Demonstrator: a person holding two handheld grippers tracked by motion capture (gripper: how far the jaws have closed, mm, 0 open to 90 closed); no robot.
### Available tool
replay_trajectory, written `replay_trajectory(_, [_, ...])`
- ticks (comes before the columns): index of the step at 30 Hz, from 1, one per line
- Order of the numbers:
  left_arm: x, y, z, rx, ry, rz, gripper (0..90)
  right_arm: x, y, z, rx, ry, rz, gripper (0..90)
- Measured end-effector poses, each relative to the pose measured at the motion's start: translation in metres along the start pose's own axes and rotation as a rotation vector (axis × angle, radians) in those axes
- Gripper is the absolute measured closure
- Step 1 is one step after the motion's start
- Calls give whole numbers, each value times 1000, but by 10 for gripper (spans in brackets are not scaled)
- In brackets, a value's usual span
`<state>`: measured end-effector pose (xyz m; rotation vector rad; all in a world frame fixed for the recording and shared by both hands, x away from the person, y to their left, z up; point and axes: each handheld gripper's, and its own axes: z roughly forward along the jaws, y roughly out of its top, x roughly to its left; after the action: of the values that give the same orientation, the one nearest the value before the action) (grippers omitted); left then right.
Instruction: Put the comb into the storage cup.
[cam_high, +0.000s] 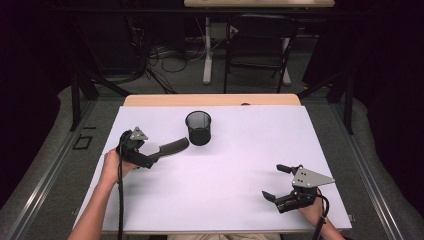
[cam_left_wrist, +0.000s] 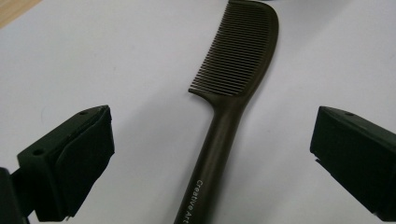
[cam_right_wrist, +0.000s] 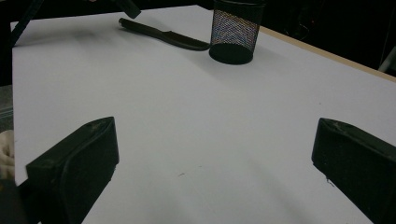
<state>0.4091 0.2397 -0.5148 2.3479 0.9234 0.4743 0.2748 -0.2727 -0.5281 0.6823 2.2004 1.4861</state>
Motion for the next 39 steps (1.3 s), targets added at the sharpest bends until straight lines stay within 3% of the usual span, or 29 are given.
replay_trajectory(10, [-1, 7, -2, 46, -42, 59, 0, 0, 0, 1, 1, 1, 5, 3])
replay_trajectory(17, [-5, 19, -5, 70, -46, 107, 0, -1, 0, 1, -1, 2, 7, 3])
replay_trajectory(29, [-8, 27, 7, 186, -59, 179, 4, -1, 0, 1, 2, 7, 6, 2])
replay_trajectory(31, [-8, 28, 9, 203, -63, 189, 28, -1, -1, 1, 1, 7, 8, 2])
replay_trajectory(39, [-6, 30, 18, 271, -79, 232, 268, 0, -1, 2, 4, 11, 10, 2])
